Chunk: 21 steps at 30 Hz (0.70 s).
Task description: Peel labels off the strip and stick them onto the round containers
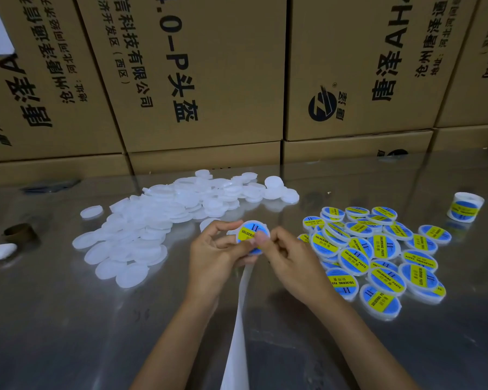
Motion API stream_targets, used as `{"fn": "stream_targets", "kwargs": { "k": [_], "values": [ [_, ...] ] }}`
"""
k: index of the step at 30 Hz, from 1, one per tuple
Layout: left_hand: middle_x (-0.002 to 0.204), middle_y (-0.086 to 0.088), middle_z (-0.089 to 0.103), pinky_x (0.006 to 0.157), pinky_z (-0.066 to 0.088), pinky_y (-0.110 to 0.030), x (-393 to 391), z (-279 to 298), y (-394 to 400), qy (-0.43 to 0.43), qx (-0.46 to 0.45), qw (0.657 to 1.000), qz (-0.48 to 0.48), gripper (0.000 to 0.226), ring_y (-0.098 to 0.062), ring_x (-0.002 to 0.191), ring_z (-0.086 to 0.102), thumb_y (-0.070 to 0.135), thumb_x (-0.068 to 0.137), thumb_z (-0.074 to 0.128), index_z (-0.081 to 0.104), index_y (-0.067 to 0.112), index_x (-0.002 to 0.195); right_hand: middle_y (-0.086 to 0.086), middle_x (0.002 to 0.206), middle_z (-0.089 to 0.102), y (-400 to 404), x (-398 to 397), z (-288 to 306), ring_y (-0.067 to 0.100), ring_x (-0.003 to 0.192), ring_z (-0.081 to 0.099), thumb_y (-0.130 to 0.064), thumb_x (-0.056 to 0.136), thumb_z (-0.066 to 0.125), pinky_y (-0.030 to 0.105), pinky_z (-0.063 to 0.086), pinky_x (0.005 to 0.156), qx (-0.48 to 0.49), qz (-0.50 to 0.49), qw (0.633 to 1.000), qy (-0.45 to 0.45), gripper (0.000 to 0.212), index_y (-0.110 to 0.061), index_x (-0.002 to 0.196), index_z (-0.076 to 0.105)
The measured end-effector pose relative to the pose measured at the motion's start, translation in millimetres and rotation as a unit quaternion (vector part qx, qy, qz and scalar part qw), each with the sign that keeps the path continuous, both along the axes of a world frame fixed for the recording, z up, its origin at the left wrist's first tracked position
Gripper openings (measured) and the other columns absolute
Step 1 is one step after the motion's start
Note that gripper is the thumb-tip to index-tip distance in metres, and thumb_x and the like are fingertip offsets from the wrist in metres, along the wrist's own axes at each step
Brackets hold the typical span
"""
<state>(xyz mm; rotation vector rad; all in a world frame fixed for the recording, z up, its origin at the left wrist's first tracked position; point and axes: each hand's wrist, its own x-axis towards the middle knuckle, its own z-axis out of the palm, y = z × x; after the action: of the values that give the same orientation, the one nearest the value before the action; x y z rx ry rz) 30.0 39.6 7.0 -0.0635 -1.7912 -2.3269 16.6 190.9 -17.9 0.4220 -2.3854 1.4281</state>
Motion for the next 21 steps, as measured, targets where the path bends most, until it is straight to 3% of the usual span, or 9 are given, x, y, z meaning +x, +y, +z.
{"fn": "stream_targets", "kwargs": {
  "k": [3,5,7,11,14,17,19,21],
  "values": [
    [0.084,-0.014,0.077,0.056,0.057,-0.025,0.7,-0.1,-0.7,-0.005,0.006,0.999,0.032,0.02,-0.022,0.073,0.075,0.006,0.079,0.08,0.069,0.008,0.096,-0.015,0.066,0.058,-4.3,2.9,-2.4,0.004,0.059,0.052,-0.082,0.072,0.054,0.023,0.043,0.056,0.035,0.014,0.999,-0.013,0.056,-0.027,0.08,0.054],
    [0.08,-0.011,0.077,0.052,0.056,-0.024,0.4,0.0,-1.1,-0.016,0.006,0.998,0.062,0.017,-0.018,0.067,0.073,0.017,0.081,0.08,0.071,0.005,0.087,-0.011,0.073,0.064,-7.7,4.3,-3.2,0.006,0.064,0.057,-0.082,0.067,0.058,0.031,0.049,0.062,0.036,0.022,0.999,-0.019,0.056,-0.028,0.086,0.059],
    [0.076,-0.013,0.075,0.049,0.054,-0.024,-0.6,0.5,-3.5,-0.024,0.006,0.997,0.067,0.021,-0.017,0.062,0.07,0.023,0.083,0.078,0.07,0.005,0.08,-0.005,0.071,0.061,-10.8,6.0,-2.7,0.009,0.062,0.054,-0.08,0.069,0.057,0.035,0.048,0.062,0.035,0.028,0.999,-0.014,0.055,-0.027,0.086,0.059],
    [0.083,-0.018,0.075,0.052,0.058,-0.028,0.3,4.5,-7.7,-0.01,0.0,1.0,0.027,0.029,-0.024,0.067,0.074,0.026,0.087,0.073,0.064,-0.001,0.091,-0.014,0.058,0.048,-12.3,7.5,-1.7,0.005,0.054,0.044,-0.069,0.08,0.054,0.02,0.035,0.052,0.013,0.036,0.999,0.01,0.028,-0.041,0.074,0.052],
    [0.09,-0.019,0.076,0.061,0.061,-0.032,1.7,6.2,-9.1,0.005,0.006,1.0,-0.024,0.029,-0.032,0.077,0.076,0.028,0.087,0.071,0.06,0.003,0.096,-0.009,0.059,0.049,-7.8,6.2,-3.9,0.011,0.056,0.048,-0.069,0.087,0.042,0.033,0.041,0.056,0.05,0.001,0.998,0.026,0.045,-0.027,0.076,0.053],
    [0.094,-0.02,0.076,0.064,0.061,-0.031,2.2,7.1,-10.3,0.016,0.008,0.999,-0.045,0.03,-0.035,0.082,0.075,0.031,0.083,0.07,0.06,0.007,0.098,-0.008,0.054,0.048,-8.3,7.9,-7.7,0.015,0.057,0.05,-0.07,0.091,0.023,0.044,0.044,0.059,0.121,-0.033,0.991,0.038,0.053,-0.028,0.066,0.044],
    [0.095,-0.021,0.075,0.065,0.062,-0.032,1.7,7.3,-10.7,0.021,0.005,0.998,-0.052,0.032,-0.037,0.083,0.075,0.034,0.082,0.071,0.059,0.01,0.1,-0.007,0.053,0.045,-11.6,8.7,-9.4,0.018,0.058,0.052,-0.069,0.092,0.02,0.046,0.045,0.061,0.128,-0.036,0.99,0.041,0.053,-0.031,0.061,0.039],
    [0.096,-0.02,0.075,0.068,0.062,-0.033,0.6,7.2,-12.2,0.027,-0.002,0.998,-0.06,0.034,-0.037,0.084,0.075,0.035,0.083,0.07,0.062,0.014,0.108,-0.009,0.056,0.05,-13.8,7.1,-9.5,0.015,0.059,0.052,-0.072,0.091,0.026,0.043,0.046,0.06,0.098,-0.039,0.994,0.032,0.051,-0.031,0.067,0.046]
  ]
}}
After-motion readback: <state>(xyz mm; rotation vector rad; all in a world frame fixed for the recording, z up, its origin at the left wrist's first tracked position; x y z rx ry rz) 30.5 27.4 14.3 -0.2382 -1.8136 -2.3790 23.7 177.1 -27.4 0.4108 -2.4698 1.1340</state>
